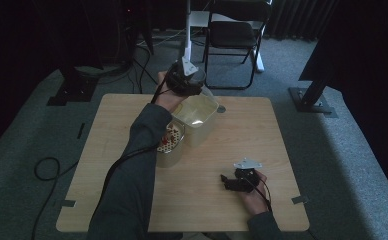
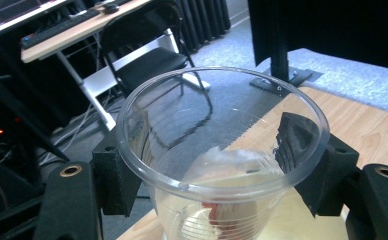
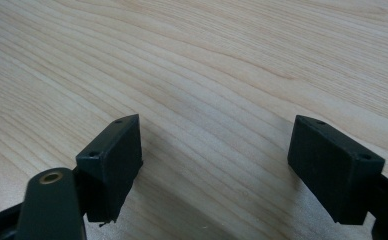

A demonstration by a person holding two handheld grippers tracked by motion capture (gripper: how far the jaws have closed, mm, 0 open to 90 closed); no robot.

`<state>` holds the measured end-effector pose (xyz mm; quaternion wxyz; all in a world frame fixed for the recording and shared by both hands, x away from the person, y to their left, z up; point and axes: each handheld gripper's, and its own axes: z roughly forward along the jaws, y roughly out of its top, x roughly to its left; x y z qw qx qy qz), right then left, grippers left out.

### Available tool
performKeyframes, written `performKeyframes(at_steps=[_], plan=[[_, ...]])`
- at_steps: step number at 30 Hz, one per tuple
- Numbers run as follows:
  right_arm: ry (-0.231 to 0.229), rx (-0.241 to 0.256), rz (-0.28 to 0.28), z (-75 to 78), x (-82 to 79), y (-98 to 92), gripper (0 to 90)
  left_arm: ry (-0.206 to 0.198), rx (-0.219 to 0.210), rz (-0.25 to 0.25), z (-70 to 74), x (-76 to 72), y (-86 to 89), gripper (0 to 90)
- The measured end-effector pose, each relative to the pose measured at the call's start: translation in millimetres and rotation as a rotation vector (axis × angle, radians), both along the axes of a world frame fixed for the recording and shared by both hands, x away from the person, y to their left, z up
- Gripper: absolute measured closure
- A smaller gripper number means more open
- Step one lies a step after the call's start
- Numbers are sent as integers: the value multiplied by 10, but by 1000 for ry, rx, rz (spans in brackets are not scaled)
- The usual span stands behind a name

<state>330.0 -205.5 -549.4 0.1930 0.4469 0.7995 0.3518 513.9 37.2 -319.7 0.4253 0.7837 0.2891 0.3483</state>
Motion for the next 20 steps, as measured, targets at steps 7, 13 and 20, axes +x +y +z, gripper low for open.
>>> performKeyframes(at_steps=[7,13,20], plan=[[-1,-1,3,-1,-1,-1,211,32,-103,69,-4,153,-134,143],[-1,0,5,0,-2,-2,211,40,-102,81,-12,149,-99,80],[-2,-2,5,0,0,-1,210,26,-113,87,98,73,-14,82]])
